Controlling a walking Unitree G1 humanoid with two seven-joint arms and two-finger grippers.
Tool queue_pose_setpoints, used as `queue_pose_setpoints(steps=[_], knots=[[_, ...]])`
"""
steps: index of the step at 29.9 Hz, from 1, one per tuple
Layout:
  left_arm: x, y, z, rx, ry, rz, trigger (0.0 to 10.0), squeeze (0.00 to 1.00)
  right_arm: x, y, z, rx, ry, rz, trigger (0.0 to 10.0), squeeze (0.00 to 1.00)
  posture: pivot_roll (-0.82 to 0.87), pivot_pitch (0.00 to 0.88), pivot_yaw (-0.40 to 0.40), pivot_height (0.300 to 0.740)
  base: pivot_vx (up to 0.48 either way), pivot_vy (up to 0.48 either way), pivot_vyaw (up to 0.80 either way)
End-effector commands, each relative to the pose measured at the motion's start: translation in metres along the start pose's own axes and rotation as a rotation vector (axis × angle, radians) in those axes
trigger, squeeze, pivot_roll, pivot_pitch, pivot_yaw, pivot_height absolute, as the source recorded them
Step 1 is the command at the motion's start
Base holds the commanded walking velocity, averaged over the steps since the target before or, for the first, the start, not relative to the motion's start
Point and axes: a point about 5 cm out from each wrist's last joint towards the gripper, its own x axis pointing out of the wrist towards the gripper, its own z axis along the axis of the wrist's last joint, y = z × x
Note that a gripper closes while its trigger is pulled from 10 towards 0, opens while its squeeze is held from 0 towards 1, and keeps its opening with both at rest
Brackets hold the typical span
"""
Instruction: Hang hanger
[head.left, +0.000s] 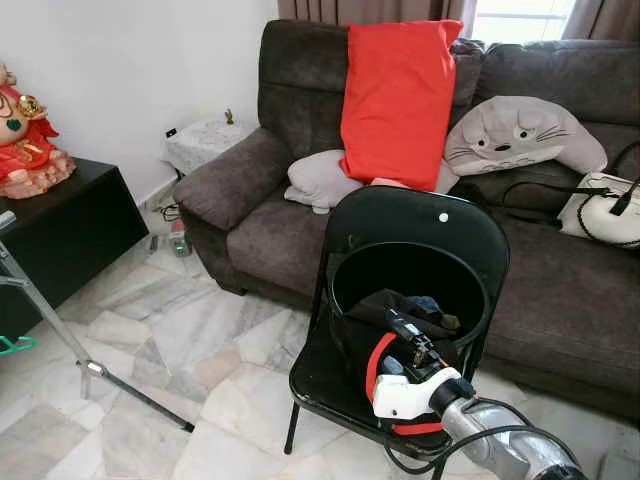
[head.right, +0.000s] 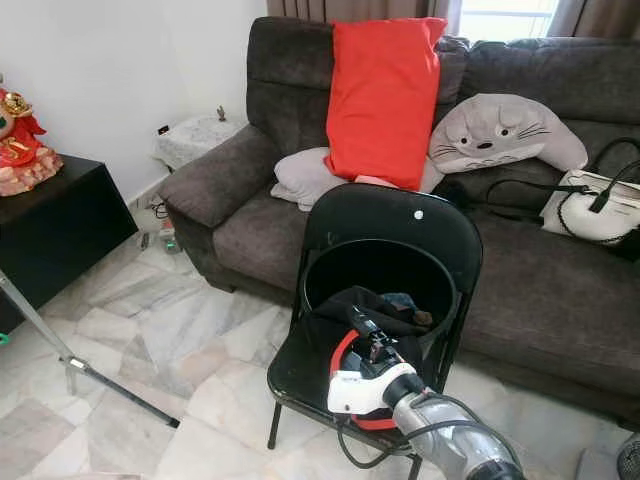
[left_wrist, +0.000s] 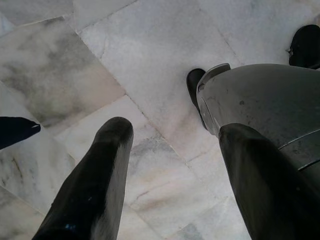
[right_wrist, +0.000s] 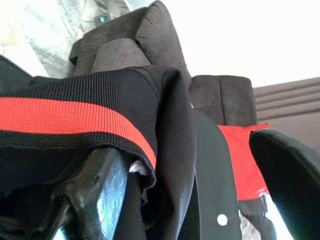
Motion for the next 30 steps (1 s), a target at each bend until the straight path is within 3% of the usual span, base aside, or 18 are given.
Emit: queue_pose_setpoints(steps=[1,4,12,23,30], knots=[[-0.001,0.004,-0.006,0.003,0.025,0.011,10.0,0.00,0.004,-0.006,0.000,-0.029,-0.042,0.021,10.0,0.00,0.02,0.010,0.097,0.740,0.000,0.000,0.00],[-0.001,0.005,-0.006,0.004,0.025,0.013,10.0,0.00,0.006,-0.007,0.003,-0.045,-0.115,0.078,10.0,0.00,0.02,0.013,0.099,0.740,0.000,0.000,0.00],[-0.001,0.005,-0.006,0.006,0.025,0.016,10.0,0.00,0.007,-0.018,-0.001,-0.042,-0.174,0.108,10.0,0.00,0.02,0.017,0.102,0.740,0.000,0.000,0.00],[-0.001,0.005,-0.005,0.007,0.023,0.015,10.0,0.00,0.004,-0.032,-0.020,-0.097,-0.180,0.192,10.0,0.00,0.02,0.021,0.103,0.740,0.000,0.000,0.00],[-0.002,0.006,-0.006,0.010,0.027,0.017,10.0,0.00,0.008,-0.038,-0.011,-0.105,-0.267,0.200,10.0,0.00,0.03,0.009,0.103,0.740,0.000,0.000,0.00]])
